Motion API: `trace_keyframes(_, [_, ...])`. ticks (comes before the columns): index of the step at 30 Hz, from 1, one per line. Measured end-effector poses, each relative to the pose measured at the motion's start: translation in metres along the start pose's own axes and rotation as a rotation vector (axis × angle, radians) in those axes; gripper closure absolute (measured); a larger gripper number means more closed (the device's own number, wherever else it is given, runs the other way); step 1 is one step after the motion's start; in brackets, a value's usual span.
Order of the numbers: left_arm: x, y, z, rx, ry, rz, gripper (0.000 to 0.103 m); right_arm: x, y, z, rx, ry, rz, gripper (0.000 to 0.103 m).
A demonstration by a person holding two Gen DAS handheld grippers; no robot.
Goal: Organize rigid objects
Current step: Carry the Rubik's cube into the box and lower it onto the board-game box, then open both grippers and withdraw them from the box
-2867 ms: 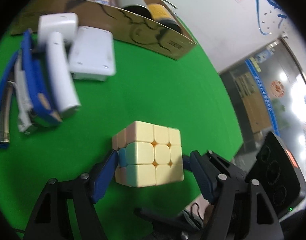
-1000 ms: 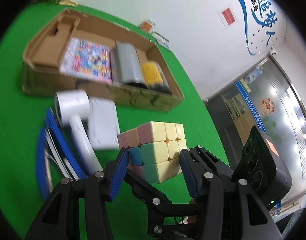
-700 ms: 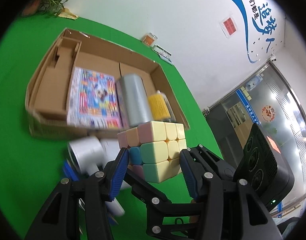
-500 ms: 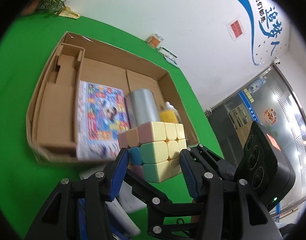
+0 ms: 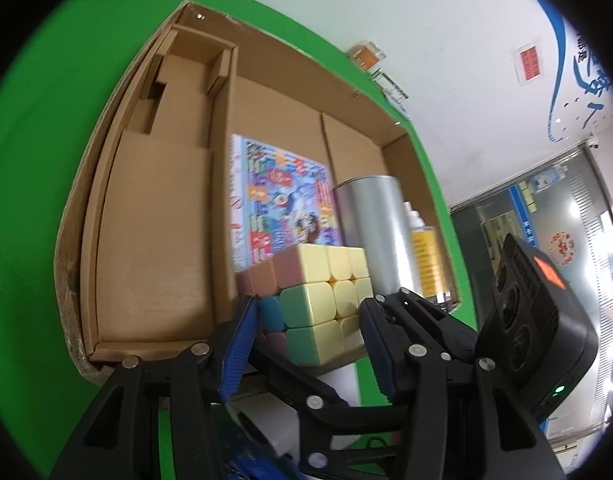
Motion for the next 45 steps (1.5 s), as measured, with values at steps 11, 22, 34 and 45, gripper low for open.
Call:
trace_keyframes(11, [0.013,-0.007,0.005,-0.007,-0.014,-0.031,0.055,0.020,-0.024,-0.012,0.003,0.153,-0.064,0.042])
trace_keyframes(22, [0.059,-0.033,-0.013,-0.090,0.121,-0.239,0.053,0.025,-0.036,-0.002,0.008,0.074,-0.095,0.039])
trace_keyframes(34, [0.083,-0.114,-0.053,-0.181,0.518,-0.574,0.015,0.085,-0.129,0.001,-0.087,-0.192,-0.304,0.001])
trace_keyframes(45, [0.054,-0.155,-0.076,-0.203,0.546,-0.501,0.000,0.106,-0.205,0.000,-0.160,-0.126,-0.395,0.001])
Point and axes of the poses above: each gripper's, at about its wrist camera, not at the fingertips, and x roughly against the way its jaws point, z to its left, y to its top, the point moved 4 cm from there along -x, roughly the way its jaws point, and after that the axes turned 14 degrees about z, right-handed, at the moved point
